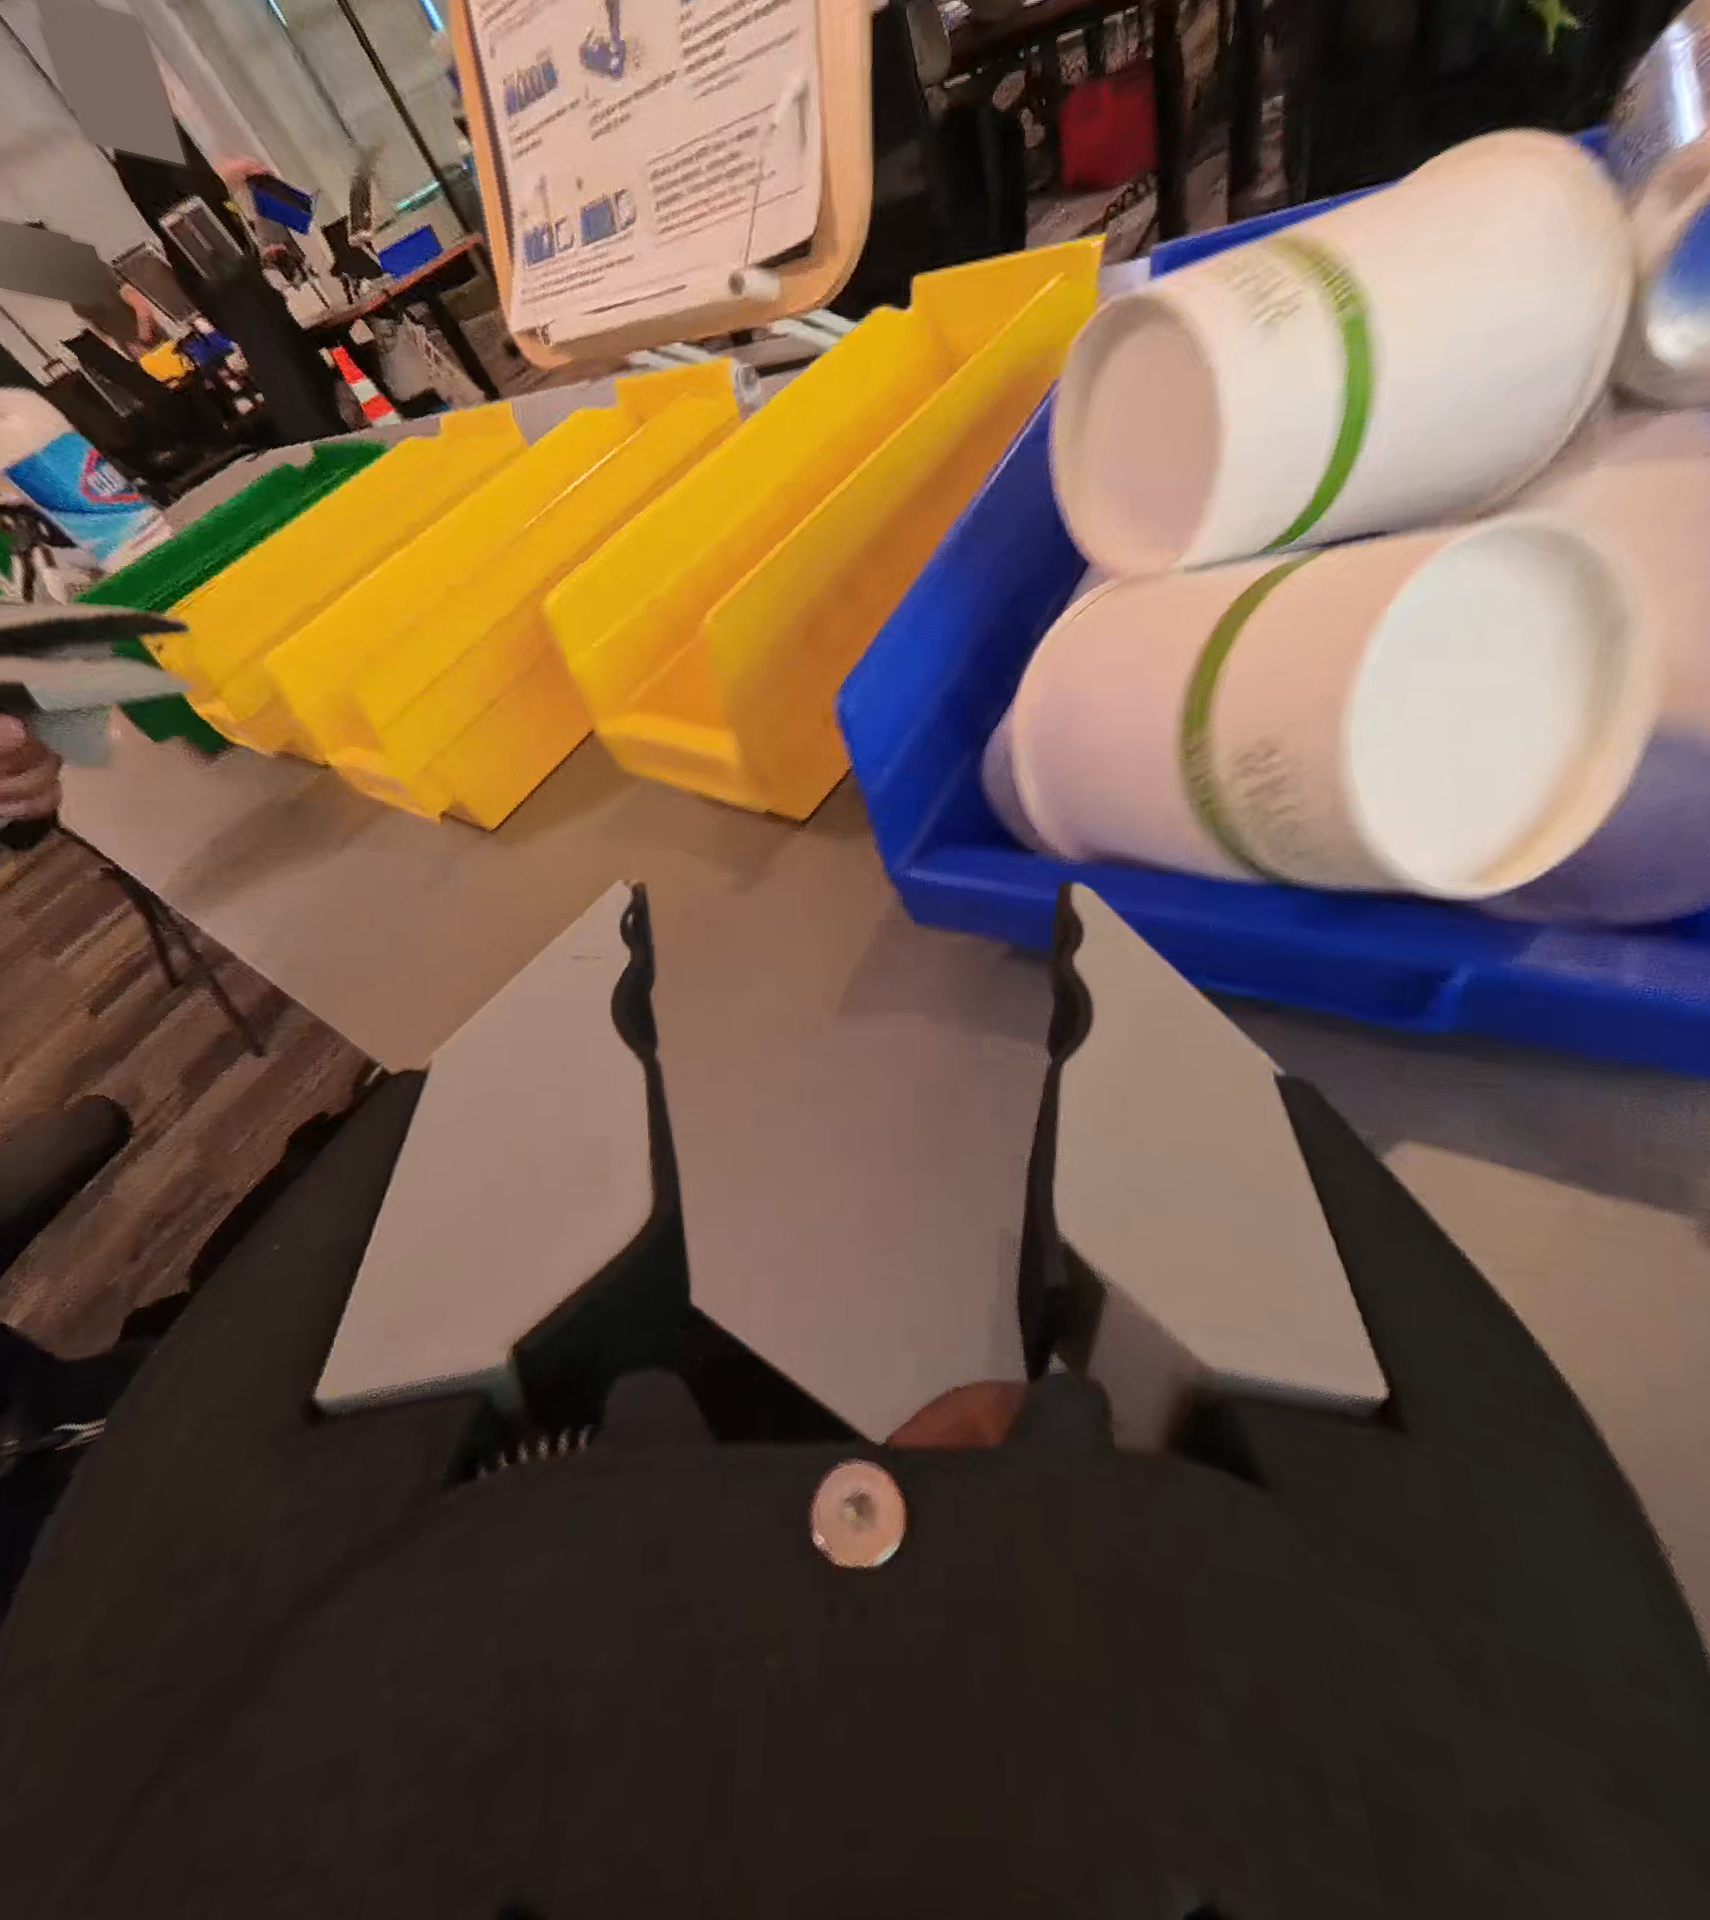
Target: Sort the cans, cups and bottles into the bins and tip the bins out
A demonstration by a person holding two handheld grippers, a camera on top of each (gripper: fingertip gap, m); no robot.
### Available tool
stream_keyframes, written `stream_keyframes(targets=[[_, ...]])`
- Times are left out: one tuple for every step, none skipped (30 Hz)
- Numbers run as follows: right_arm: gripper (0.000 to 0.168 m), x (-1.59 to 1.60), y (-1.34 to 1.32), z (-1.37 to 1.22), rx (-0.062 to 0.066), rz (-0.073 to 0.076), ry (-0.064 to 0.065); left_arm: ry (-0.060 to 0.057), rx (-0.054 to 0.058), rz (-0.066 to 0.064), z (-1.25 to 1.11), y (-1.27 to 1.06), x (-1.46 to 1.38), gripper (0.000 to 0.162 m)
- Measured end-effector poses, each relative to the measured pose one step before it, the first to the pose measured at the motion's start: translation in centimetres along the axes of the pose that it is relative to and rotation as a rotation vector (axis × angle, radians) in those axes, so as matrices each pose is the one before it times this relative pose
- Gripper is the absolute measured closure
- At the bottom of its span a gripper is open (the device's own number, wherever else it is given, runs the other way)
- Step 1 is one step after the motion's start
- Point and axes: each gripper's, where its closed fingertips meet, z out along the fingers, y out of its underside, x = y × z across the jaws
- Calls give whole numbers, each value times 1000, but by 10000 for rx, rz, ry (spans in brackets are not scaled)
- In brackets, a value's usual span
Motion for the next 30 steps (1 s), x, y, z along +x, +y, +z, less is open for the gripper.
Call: stream_keyframes(targets=[[91, -655, 799, 41, 133, -194, 200, -38, 50, -67, -158, -93, -5, 100], [93, -251, 316, -44, 251, -265, 406, -26, 57, -5, -202, -117, 75, 100], [92, -242, 103, 33, 62, -309, 331, -5, 89, 11, -254, -181, 158, 100], [89, -367, 317, 59, -402, -364, 148, 16, 95, -2, -277, -201, 204, 100], [85, -68, 42, -1, -401, -241, 267, 28, 93, 17, -299, -202, 208, 101], [86, 86, -477, -146, -56, -59, 365, 1, 79, 22, -290, -171, 159, 101], [87, -157, -765, -262, 208, 0, 201, -27, 49, 11, -295, -146, 96, 100], [87, -393, -818, -271, 306, 51, 40, -23, 53, 19, -302, -127, 99, 100], [88, -423, -781, -192, 312, 128, -11, -3, 65, 26, -317, -125, 123, 100], [89, -549, -691, -86, 202, 132, -94, 19, 70, 23, -300, -129, 157, 100], [89, -803, -494, -12, -4, 14, -240, 17, 64, 30, -258, -114, 102, 100], [89, -680, -550, -37, 2, -19, -122, -12, 43, 21, -204, -76, 21, 100], [89, -464, -789, -125, 212, 0, 65, -25, 37, -23, -138, -73, -58, 100], [90, -530, -797, -188, 317, -1, 63, -2, 47, -62, -93, -101, -19, 100], [90, -621, -548, -189, 288, 27, -14, 29, 46, -51, -55, -89, 51, 100], [90, -746, -273, -154, 261, 84, -127, 30, 25, -9, -24, -37, 97, 100], [90, -798, 37, -89, 191, 108, -227, -4, 5, 47, 0, -2, 84, 100], [90, -700, 280, 68, 4, 69, -230, -42, -21, 101, 21, 22, 32, 100], [88, -598, 558, 135, -332, -65, -196, -95, -35, 125, 57, 1, -85, 100], [85, -464, 658, 33, -464, -230, -70, -141, -10, 91, 45, -46, -188, 99], [84, -258, 372, -152, -259, -304, 126, -120, 24, 55, 35, -95, -166, 99], [84, -168, -90, -307, 49, -269, 244, -65, 35, 24, 31, -114, -79, 99], [84, -280, -407, -340, 233, -197, 175, -38, 52, -25, 18, -144, -29, 99], [84, -478, -442, -255, 248, -135, 23, -27, 72, -38, -2, -176, 33, 99], [83, -583, -340, -163, 175, -101, -79, -49, 79, -1, -29, -186, 34, 99], [82, -516, -200, -59, 94, -106, -89, -96, 54, 40, -68, -153, -22, 99], [79, -336, -99, 24, 35, -128, -7, -117, 42, 52, -126, -150, -67, 99], [76, -147, -24, 63, -13, -163, 71, -108, 62, 39, -181, -191, -76, 99], [75, -23, -22, 63, -7, -174, 119, -82, 94, 14, -244, -241, -67, 99], [72, 69, -141, 41, 68, -145, 168, -63, 107, -4, -283, -255, -75, 99]])
